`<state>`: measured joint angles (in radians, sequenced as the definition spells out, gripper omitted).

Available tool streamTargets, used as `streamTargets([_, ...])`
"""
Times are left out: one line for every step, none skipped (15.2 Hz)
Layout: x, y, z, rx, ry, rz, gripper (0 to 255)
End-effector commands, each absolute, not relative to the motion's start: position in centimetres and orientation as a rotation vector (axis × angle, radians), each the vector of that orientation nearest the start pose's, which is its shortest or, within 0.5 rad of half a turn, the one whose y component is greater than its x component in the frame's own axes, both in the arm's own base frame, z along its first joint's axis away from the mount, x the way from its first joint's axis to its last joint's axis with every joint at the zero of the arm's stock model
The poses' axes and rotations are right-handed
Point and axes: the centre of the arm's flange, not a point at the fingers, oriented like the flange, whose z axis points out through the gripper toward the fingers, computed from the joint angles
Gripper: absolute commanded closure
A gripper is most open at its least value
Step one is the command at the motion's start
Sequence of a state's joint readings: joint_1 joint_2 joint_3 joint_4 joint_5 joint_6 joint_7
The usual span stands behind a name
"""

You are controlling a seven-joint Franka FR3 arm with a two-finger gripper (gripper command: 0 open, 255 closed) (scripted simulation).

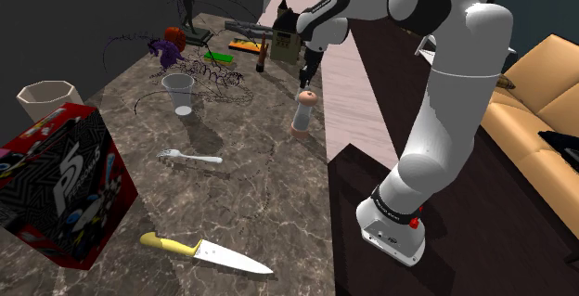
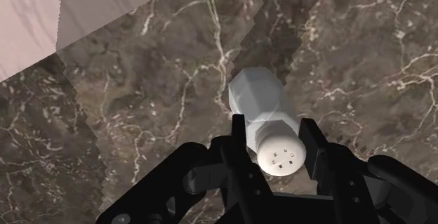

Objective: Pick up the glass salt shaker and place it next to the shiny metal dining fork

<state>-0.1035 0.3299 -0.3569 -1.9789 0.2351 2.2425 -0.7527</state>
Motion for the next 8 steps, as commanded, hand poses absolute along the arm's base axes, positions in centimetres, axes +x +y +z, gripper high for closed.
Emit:
streamTargets([54.55, -25.42, 30.68, -3.055, -0.241, -0.009, 255])
streamTargets([54.55, -25.42, 30.68, -3.055, -0.241, -0.009, 255])
streamTargets([54.55, -25.42, 30.68, -3.055, -0.241, -0.009, 255])
streamTargets([54.55, -25.43, 30.68, -3.055, -0.241, -0.01, 255])
streamTargets([54.55, -25.43, 30.68, -3.055, -0.241, -0.01, 255])
streamTargets([54.55, -25.42, 30.68, -3.055, -0.241, -0.01, 255])
streamTargets([54.55, -25.42, 30.68, -3.055, -0.241, -0.01, 255])
streamTargets([54.55, -25.42, 31.21, -3.055, -0.241, -0.01, 255])
